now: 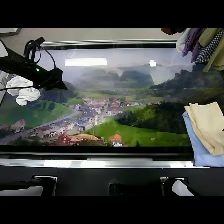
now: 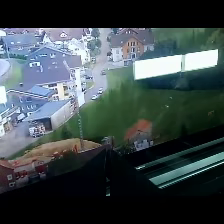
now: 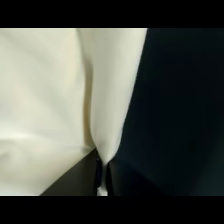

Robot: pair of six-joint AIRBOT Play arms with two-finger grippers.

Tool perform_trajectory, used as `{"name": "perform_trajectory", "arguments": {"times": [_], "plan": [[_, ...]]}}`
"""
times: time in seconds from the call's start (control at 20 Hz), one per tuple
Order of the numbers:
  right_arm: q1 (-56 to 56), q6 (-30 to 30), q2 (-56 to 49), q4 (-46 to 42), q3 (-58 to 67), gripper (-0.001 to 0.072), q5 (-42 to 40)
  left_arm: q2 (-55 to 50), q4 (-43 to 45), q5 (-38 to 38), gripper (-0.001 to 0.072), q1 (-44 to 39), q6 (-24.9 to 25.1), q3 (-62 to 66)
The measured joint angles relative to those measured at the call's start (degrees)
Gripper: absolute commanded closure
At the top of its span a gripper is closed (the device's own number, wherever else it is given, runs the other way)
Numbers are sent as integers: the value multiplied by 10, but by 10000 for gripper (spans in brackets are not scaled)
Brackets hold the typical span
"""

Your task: Fold the clothes and pants, and hang the long-sleeved shirts on hangers.

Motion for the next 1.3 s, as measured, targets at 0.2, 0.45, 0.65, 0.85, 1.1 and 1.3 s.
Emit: {"name": "perform_trajectory", "arguments": {"times": [0.2, 0.45, 0.65, 0.85, 1.1, 1.3], "plan": [[0, 0, 3, -21, -44, 686, -15, 0, 0, -3, 689, 0, 1, 0], [0, 0, 4, -31, -73, 647, -32, 0, 0, -3, 689, 0, 1, 0], [0, 0, 4, -47, -81, 273, -29, 0, 0, -4, 627, 0, 0, 0], [0, -36, 8, -51, -69, 590, -25, 0, 0, -5, 689, 0, -1, 0], [23, -163, 43, 115, -19, 686, -123, 4, 22, -4, 690, -13, 19, -5], [160, -262, 67, 245, -6, 686, -186, 45, 79, 38, 690, -47, 53, -67]]}}
